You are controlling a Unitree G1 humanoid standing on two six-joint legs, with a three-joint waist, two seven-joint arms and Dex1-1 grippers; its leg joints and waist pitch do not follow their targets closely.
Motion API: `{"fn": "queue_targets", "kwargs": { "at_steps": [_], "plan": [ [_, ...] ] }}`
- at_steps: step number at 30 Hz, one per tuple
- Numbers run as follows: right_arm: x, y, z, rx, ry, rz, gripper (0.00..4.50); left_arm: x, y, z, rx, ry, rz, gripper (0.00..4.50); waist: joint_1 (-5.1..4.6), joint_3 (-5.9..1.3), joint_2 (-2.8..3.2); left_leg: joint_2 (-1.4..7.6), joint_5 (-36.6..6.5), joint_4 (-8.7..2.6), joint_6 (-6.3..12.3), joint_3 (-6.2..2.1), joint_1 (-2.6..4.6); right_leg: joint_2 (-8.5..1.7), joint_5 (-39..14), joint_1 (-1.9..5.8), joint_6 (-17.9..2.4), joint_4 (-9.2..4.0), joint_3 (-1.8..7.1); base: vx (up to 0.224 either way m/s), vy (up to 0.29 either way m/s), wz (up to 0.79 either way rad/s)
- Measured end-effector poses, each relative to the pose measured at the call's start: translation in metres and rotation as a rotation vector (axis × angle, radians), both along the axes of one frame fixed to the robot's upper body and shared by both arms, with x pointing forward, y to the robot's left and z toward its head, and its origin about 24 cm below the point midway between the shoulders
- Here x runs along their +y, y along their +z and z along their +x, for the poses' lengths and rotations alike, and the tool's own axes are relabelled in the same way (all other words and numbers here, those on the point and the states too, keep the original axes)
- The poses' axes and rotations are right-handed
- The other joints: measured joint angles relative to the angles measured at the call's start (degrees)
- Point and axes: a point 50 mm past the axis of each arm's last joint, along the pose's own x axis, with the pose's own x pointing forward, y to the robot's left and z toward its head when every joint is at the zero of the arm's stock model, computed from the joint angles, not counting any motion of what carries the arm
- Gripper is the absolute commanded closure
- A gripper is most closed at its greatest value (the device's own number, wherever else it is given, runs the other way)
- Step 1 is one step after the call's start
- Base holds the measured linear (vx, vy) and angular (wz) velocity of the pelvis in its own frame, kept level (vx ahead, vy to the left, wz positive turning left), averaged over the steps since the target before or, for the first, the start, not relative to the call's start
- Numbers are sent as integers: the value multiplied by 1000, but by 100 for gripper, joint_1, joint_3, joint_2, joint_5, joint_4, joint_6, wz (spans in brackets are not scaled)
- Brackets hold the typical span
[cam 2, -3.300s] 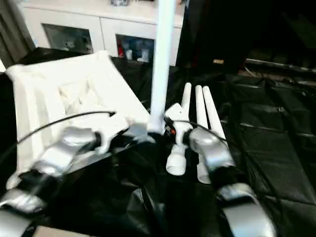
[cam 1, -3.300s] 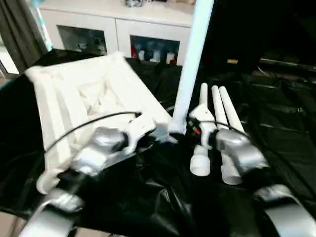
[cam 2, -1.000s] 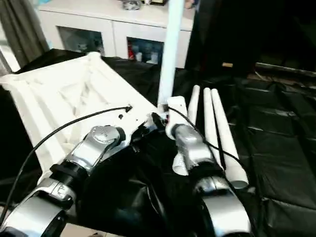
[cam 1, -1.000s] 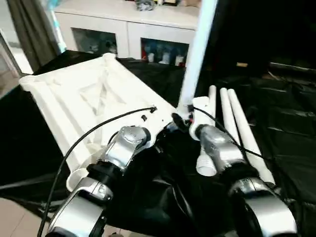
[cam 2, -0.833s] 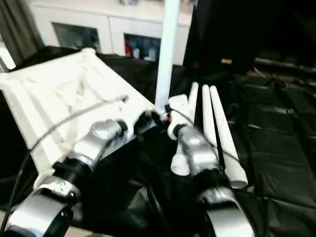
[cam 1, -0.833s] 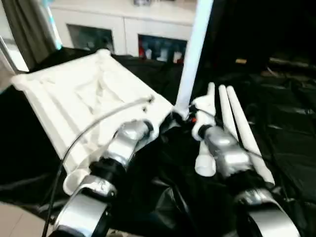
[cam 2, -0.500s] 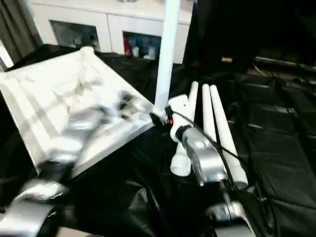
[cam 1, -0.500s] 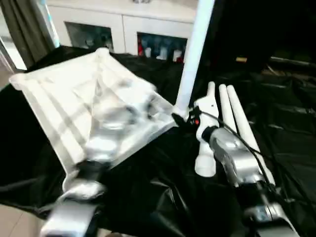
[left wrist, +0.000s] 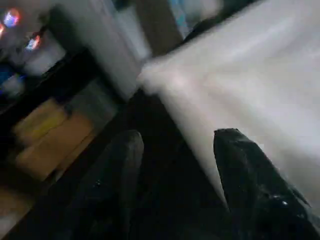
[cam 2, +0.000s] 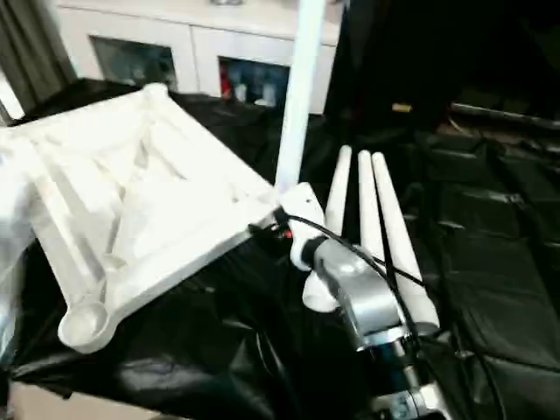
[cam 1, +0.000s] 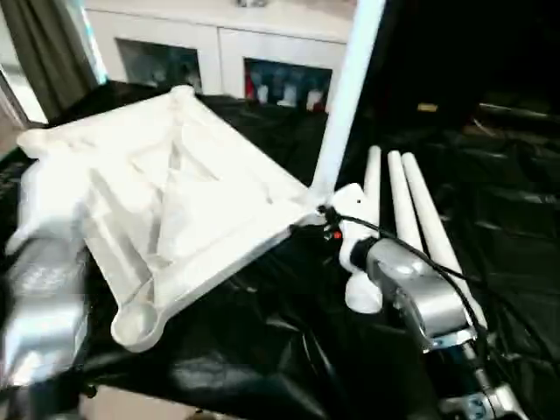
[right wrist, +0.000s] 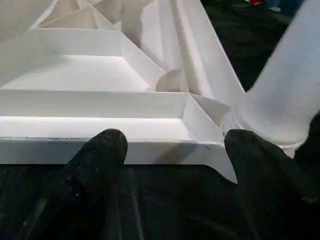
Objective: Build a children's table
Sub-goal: Rotate leg to tighten, then rotate table base
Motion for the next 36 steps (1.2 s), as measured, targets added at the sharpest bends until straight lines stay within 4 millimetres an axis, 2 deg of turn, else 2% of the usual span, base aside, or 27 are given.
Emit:
{"fn": "queue_targets", "kwargs": {
  "at_steps": [4, 5, 8, 11, 12, 14, 15, 22, 27, 31, 36],
  "plan": [
    [1, 2, -3, 9, 5, -11, 92, 11, -20, -27, 126, 77, -11, 152, 27, 5, -53, 0, 0, 3, 0, -13, 24, 7, -1, 7, 2, -2, 1, 0, 0, 0],
    [2, 2, -3, 9, 9, -14, 92, 10, -24, -33, 156, 77, -21, 122, 31, 1, -63, 1, 1, 7, -1, -17, 26, 9, -1, 14, 2, -2, 2, 0, 0, 0],
    [2, 1, -3, 18, 8, -18, 92, 5, -35, -42, 235, 37, -61, 116, 40, 2, -80, 0, 0, 17, -1, -38, 30, 21, -1, 43, 3, -13, 11, 0, 0, 0],
    [1, 0, -3, 27, 3, -24, 92, -12, -39, -41, 291, -80, -147, 88, 47, -1, -93, -1, 0, 25, -1, -62, 27, 38, -2, 56, 3, -17, 23, 0, 0, 0],
    [0, 0, -3, 28, -4, -31, 92, -24, -41, -39, 312, -152, -191, 77, 45, -1, -93, -1, 0, 26, -1, -64, 28, 39, -2, 58, 3, -17, 24, 0, 0, 0],
    [-2, 0, -3, 28, -14, -45, 92, -36, -42, -39, 338, -232, -231, 72, 32, -1, -91, -1, 0, 25, -1, -66, 26, 44, -2, 56, 3, -15, 26, 0, 0, 0],
    [-3, -1, -3, 34, -23, -55, 92, -41, -41, -39, 358, -283, -242, 45, 34, 0, -90, 0, 0, 23, -1, -70, 27, 48, -2, 56, 3, -13, 25, 0, 0, 0],
    [-10, -3, -1, 64, -102, -117, 92, -86, -42, -42, 506, -643, -321, 8, 21, 13, -68, -7, 1, 25, -2, -72, 27, 50, -2, 57, 4, -7, 44, 0, 0, 0],
    [-20, 6, 5, 111, -197, -147, 92, -98, -46, -36, 523, -698, -342, 8, 4, 21, -54, -6, 5, 23, -9, -72, 27, 58, -2, 61, 3, 6, 50, 0, 0, 0],
    [-30, 11, 8, 189, -306, -64, 55, -111, -47, -19, 465, -729, -350, 0, 25, 31, -35, -7, 16, 27, -25, -76, 32, 59, 5, 60, 6, 6, 54, 0, 0, 0],
    [-38, 23, 10, 228, -384, -52, 17, -130, -42, -4, 394, -810, -340, 0, 17, 33, -28, -9, 23, 29, -37, -76, 32, 60, 14, 74, 7, 5, 60, 0, 0, 0]
  ]
}}
